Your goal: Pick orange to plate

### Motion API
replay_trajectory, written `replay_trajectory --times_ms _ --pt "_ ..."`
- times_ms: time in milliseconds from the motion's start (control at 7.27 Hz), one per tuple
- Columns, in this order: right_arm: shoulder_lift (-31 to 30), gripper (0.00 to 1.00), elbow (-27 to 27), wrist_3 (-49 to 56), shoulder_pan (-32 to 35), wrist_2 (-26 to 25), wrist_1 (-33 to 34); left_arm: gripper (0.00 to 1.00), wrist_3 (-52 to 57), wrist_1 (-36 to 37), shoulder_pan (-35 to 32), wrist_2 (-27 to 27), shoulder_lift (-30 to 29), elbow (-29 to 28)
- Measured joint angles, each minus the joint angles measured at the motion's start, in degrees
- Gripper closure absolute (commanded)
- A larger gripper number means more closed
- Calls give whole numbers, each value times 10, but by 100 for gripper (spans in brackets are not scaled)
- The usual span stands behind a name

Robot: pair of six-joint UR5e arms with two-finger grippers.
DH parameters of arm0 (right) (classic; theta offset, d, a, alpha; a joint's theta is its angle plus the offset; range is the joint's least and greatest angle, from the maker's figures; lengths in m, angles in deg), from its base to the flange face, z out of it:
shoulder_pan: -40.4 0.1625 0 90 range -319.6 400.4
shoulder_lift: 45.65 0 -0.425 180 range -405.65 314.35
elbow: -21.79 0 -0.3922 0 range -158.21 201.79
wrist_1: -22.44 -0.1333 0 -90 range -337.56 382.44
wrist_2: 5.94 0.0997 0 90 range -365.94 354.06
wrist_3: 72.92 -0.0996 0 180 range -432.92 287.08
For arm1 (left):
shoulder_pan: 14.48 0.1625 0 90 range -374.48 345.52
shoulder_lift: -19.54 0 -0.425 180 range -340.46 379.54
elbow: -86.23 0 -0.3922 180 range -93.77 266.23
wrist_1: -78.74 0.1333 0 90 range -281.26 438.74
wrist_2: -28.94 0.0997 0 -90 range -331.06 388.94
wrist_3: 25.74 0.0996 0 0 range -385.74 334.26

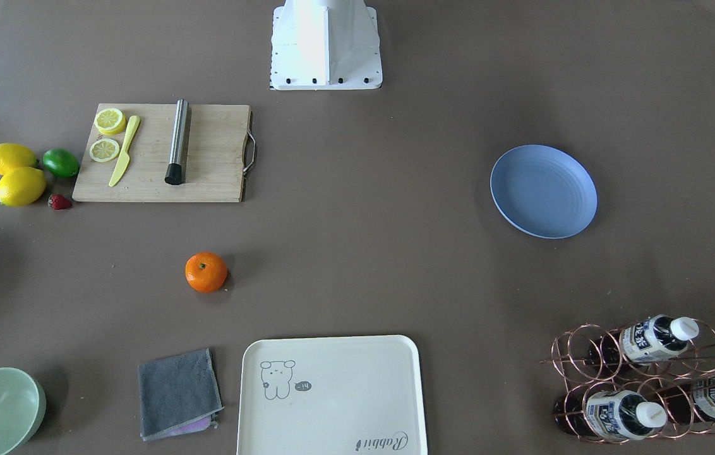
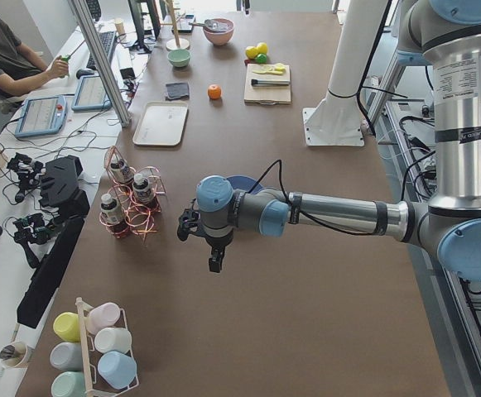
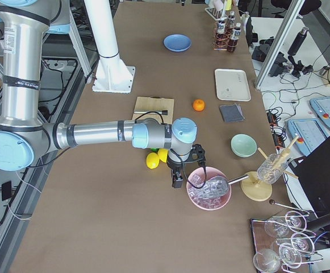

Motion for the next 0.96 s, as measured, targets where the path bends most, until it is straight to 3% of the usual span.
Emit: replay_trajectory --times_ms 688,962 --pt "0 0 4 -2 -6 17 -8 3 -172 -180 78 1 32 -30" --pt "0 0 5 -4 -13 28 -9 3 -282 -267 138 9 32 -37"
